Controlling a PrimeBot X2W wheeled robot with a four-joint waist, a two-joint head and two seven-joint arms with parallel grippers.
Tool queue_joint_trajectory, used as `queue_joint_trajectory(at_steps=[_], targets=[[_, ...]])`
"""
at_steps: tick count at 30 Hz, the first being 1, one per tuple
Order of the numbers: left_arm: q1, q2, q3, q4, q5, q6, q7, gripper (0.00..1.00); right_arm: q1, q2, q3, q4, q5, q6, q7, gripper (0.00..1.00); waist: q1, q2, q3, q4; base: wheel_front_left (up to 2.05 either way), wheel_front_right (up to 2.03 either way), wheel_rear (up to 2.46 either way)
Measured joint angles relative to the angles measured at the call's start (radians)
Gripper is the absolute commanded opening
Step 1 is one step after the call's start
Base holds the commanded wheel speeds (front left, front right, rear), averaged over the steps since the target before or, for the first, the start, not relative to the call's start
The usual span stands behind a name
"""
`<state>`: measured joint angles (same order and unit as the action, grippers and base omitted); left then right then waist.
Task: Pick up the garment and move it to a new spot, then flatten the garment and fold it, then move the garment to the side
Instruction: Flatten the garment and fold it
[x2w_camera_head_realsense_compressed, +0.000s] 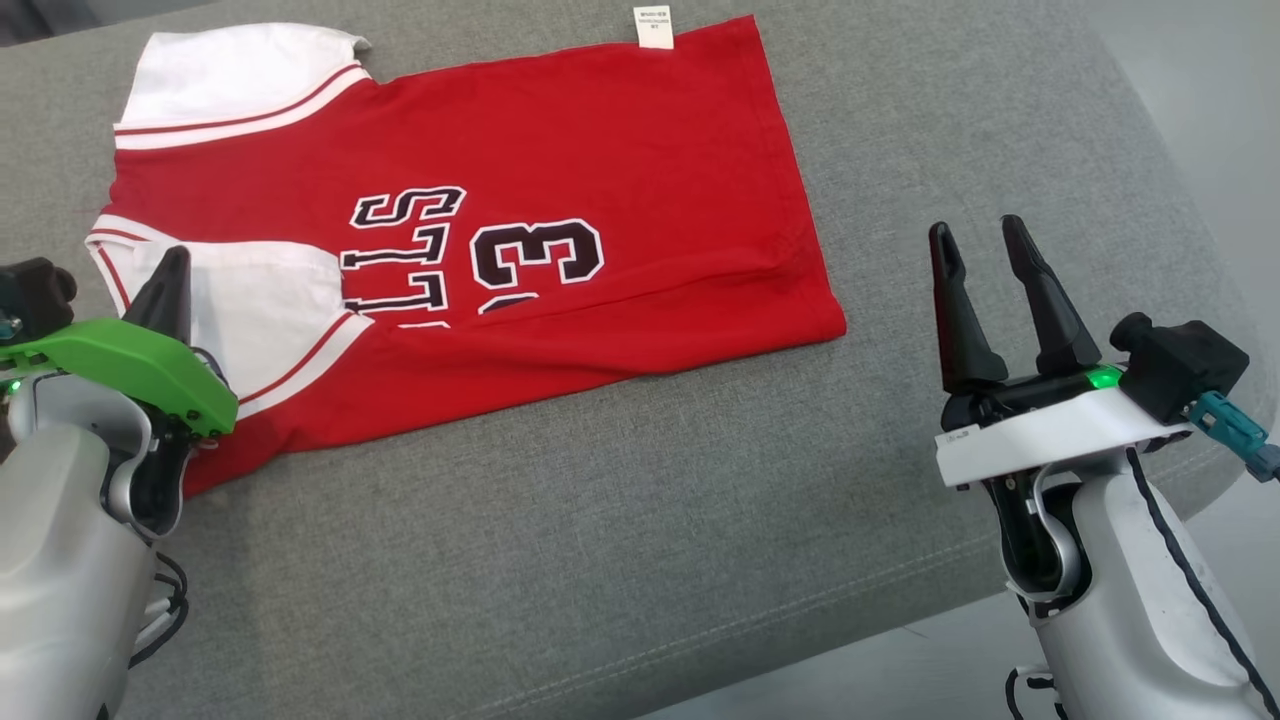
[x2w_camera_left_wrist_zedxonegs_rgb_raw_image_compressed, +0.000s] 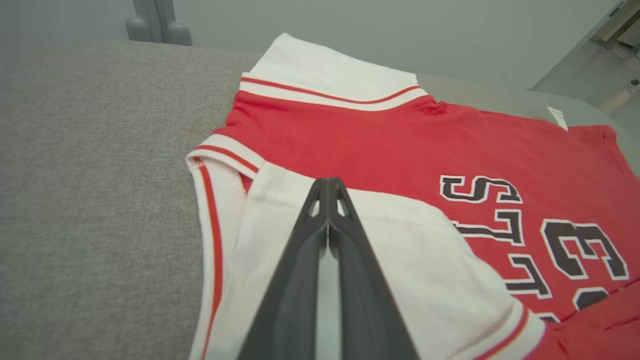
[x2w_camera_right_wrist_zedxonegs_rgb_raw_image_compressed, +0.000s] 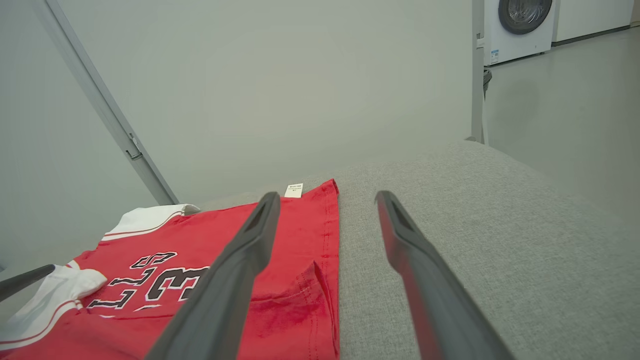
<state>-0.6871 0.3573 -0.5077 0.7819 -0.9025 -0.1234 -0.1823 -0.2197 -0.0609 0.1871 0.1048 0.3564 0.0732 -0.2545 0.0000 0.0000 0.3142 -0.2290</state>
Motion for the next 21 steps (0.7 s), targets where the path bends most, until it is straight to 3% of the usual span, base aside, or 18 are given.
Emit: queue_joint_trajectory(at_steps=[6,8,9,21], targets=[[0.004,-0.019,-0.031,-0.037,-0.003,0.0,-0.027,0.0,0.001,0.003,-0.014,0.011,0.0,0.0,0.0,1.0,0.0,0.0,-0.027,0.02,0.0,0.0,0.0],[0.016,-0.021,-0.045,-0.053,-0.01,0.0,-0.035,0.6,0.001,0.004,-0.019,0.018,0.0,0.001,0.0,1.0,0.0,0.0,-0.038,0.027,0.0,0.0,0.0],[0.027,-0.022,-0.051,-0.059,-0.01,0.0,-0.038,1.0,0.002,0.004,-0.023,0.021,0.0,0.005,0.0,1.0,0.0,0.0,-0.044,0.031,0.0,0.0,0.0],[0.153,-0.021,-0.069,-0.146,-0.008,-0.001,-0.067,1.0,0.049,0.005,-0.075,0.055,0.004,0.011,0.0,1.0,0.0,0.0,-0.128,0.086,0.0,0.0,0.0]])
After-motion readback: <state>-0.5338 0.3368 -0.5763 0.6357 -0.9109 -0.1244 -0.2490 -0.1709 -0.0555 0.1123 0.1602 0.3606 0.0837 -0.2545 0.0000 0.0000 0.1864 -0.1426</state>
